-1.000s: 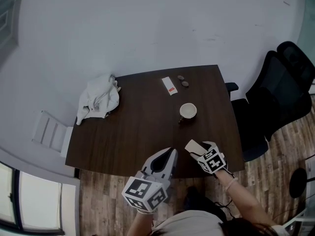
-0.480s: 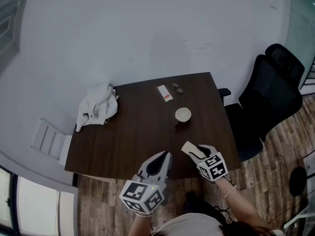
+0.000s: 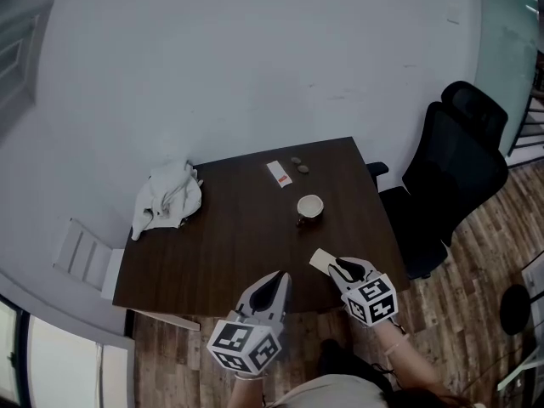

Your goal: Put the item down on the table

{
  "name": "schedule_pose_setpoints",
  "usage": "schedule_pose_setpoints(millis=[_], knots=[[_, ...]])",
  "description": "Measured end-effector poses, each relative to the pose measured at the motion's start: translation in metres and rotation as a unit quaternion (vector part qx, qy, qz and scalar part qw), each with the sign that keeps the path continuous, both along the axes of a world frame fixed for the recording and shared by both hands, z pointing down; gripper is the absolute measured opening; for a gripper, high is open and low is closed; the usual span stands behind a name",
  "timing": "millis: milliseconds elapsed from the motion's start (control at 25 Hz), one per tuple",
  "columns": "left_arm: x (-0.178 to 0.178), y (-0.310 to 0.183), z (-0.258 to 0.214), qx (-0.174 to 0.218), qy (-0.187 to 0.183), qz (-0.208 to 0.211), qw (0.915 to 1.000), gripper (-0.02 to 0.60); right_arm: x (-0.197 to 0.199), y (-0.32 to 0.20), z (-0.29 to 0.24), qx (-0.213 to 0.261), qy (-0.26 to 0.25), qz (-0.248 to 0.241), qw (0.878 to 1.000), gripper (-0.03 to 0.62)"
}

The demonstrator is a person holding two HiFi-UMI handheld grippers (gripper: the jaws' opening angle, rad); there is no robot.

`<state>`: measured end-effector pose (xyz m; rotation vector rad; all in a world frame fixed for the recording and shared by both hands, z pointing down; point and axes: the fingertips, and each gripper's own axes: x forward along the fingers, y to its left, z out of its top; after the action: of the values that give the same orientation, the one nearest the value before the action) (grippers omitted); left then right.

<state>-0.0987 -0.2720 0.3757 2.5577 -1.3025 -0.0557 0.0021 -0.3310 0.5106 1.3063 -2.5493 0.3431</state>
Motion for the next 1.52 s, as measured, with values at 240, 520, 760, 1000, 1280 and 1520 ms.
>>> schedule_pose_setpoints(millis=[240, 520, 760, 1000, 1280, 1520], knots=[[-0.005, 0.02, -0.007, 0.008, -0.001, 0.001, 1.0, 0.018, -0.002, 0.029, -0.031, 0.041, -0.01, 0.01, 0.999, 0.056], [-0.014, 0.043, -0.014, 0.015, 0.0, 0.0, 0.9999, 0.018, -0.007, 0.06, -0.059, 0.065, -0.01, 0.016, 0.998, 0.009], [-0.019, 0.059, -0.019, 0.02, 0.005, -0.001, 0.9998, 0.018, -0.005, 0.084, -0.08, 0.08, -0.035, 0.027, 0.996, 0.009], [-0.021, 0.074, -0.022, 0.023, -0.003, 0.003, 0.9997, 0.018, 0.0, 0.108, -0.097, 0.087, -0.045, 0.033, 0.995, 0.008], [-0.021, 0.088, -0.023, 0.027, -0.012, -0.001, 0.9996, 0.018, 0.012, 0.13, -0.111, 0.098, -0.051, 0.043, 0.993, 0.008], [-0.014, 0.103, -0.021, 0.028, -0.014, 0.004, 0.9995, 0.018, 0.018, 0.144, -0.116, 0.104, -0.051, 0.041, 0.992, 0.008]])
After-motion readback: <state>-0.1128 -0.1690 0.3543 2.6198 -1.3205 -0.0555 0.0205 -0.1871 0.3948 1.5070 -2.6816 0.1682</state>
